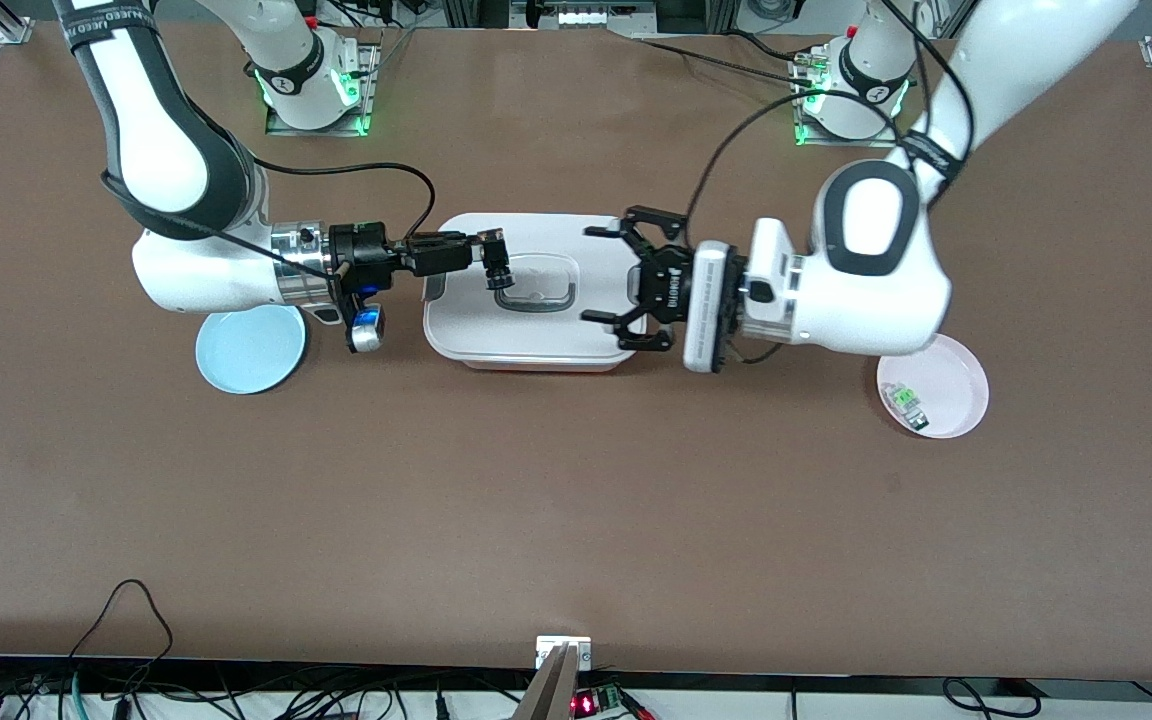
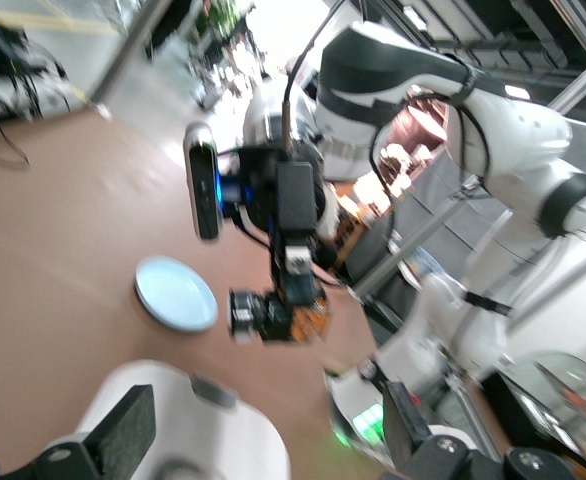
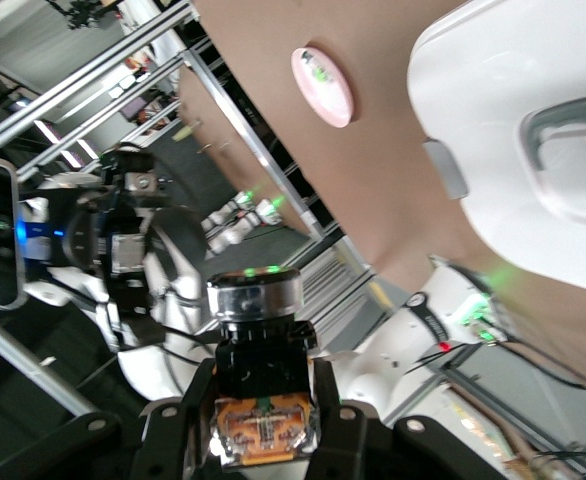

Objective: Transfer orange switch to right arm and place
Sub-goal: 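Open the left gripper and pull it back while the right gripper holds, then lower the switch onto the blue plate with the right gripper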

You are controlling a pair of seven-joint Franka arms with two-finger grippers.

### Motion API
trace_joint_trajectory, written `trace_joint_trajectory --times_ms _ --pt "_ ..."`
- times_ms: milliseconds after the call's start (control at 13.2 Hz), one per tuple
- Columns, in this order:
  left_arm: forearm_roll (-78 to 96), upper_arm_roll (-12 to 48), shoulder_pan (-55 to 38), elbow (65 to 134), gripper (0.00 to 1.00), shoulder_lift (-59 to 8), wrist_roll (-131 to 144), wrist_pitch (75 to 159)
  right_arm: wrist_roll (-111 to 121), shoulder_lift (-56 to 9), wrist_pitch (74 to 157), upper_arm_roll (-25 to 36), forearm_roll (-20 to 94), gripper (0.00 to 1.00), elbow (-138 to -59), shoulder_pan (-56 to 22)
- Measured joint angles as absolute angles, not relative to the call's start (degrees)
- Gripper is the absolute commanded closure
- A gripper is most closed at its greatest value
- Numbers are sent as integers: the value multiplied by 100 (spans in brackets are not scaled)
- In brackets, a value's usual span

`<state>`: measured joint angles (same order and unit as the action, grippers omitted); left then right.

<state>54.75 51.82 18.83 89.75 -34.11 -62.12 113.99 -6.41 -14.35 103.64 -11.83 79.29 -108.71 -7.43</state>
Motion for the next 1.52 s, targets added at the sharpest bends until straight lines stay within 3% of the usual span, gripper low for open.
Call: trace_joint_trajectory --times_ms 303,834,1137,1516 --pt "4435 5186 2388 8448 0 -3396 -4721 9721 -594 -1295 10412 -1156 6524 65 -10863 -660" --pt "2974 5172 2825 7723 0 -3396 -2385 7557 693 -980 10445 -1120 3042 65 -10843 -324" --pt "1735 5195 2809 7334 0 -3393 -1223 6996 1981 -910 10749 -1118 856 65 -10788 -289" --pt "70 5271 2395 6690 0 -3350 -149 6646 4079 -1021 11323 -1091 86 65 -10831 243"
